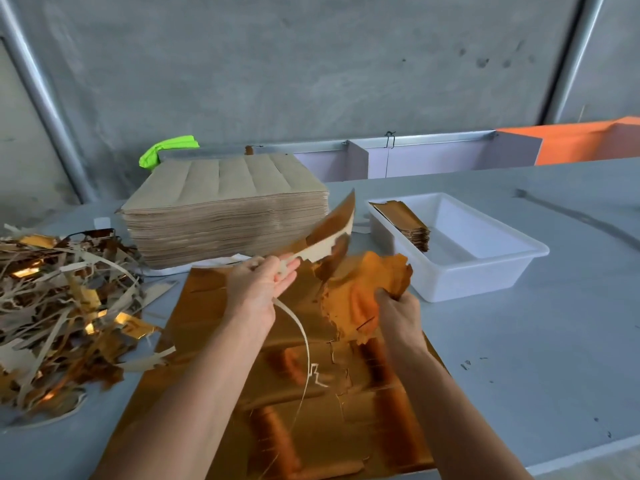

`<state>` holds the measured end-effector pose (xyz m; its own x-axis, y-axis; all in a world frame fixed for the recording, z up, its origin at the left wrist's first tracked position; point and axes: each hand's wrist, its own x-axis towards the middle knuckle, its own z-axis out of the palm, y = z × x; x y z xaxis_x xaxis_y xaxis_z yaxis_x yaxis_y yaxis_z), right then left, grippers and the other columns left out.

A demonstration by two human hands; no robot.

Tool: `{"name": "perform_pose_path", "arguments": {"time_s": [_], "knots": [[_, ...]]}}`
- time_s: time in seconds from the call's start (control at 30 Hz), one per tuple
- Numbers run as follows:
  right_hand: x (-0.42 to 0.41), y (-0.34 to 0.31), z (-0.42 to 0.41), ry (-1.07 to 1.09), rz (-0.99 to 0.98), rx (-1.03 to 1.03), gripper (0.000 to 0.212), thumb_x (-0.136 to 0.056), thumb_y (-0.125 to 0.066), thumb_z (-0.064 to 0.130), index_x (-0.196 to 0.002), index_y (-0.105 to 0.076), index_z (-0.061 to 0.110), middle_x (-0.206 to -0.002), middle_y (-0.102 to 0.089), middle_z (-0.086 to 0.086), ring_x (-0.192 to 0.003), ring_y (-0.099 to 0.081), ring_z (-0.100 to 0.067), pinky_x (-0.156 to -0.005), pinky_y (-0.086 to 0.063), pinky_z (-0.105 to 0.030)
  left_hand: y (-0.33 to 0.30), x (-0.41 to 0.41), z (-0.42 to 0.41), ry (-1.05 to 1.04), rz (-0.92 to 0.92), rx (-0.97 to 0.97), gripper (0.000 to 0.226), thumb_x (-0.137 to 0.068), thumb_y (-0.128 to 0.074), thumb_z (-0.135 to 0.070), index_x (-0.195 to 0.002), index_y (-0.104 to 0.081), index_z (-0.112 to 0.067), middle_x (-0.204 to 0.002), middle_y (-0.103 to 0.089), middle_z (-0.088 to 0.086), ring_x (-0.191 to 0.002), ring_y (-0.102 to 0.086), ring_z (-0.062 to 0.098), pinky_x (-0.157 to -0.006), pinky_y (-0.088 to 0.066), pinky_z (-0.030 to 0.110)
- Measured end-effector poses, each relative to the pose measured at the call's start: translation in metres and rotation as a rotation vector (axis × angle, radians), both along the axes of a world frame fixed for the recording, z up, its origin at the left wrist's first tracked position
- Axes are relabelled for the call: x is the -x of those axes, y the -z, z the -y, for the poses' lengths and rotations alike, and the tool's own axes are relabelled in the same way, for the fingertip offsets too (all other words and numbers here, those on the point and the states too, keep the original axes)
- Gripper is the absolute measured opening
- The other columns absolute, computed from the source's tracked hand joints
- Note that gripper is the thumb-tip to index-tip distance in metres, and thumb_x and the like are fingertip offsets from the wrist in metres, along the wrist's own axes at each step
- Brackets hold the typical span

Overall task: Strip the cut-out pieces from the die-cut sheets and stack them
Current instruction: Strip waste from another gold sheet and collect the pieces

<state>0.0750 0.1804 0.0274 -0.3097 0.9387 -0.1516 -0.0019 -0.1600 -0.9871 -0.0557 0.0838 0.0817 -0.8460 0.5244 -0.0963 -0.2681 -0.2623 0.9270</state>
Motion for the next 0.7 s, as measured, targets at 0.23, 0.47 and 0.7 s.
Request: {"name": "perform_pose_path", "arguments": {"time_s": [0.23,0.47,0.7], "knots": [[-0.016,0.001,0.002,0.021,-0.074,0.082,0.020,-0.099,-0.046,0.020,-0.080,-0.050,0.024,-0.087,-0.059,-0.007,-0.086,-0.059,-0.026,-0.085,-0.051,-0.049,-0.007,0.016,-0.001,-0.130,0.032,-0.098,0.021,-0.085,-0.054,0.012,-0.078,-0.050,-0.007,-0.067,-0.063,0.011,-0.051,-0.059,0.011,-0.060,-0.058,0.029],[-0.014,0.002,0.009,-0.033,-0.021,-0.059,0.019,-0.100,-0.043,0.027,-0.093,-0.058,0.021,-0.083,-0.061,-0.008,-0.078,-0.062,-0.021,-0.072,-0.057,-0.039,0.013,0.021,-0.005,-0.092,-0.565,0.409,0.032,-0.078,-0.065,-0.051,-0.086,-0.053,-0.022,-0.076,-0.055,-0.015,-0.068,-0.050,0.003,-0.051,-0.035,0.017],[-0.025,-0.008,0.005,0.034,-0.085,0.002,0.016,-0.099,-0.047,0.023,-0.095,-0.057,0.011,-0.081,-0.055,-0.005,-0.076,-0.055,-0.020,-0.064,-0.045,-0.031,0.030,0.034,-0.009,-0.158,-0.615,0.722,0.012,-0.083,-0.071,-0.025,-0.074,-0.063,-0.025,-0.073,-0.062,-0.010,-0.062,-0.057,0.006,-0.049,-0.044,0.021]]}}
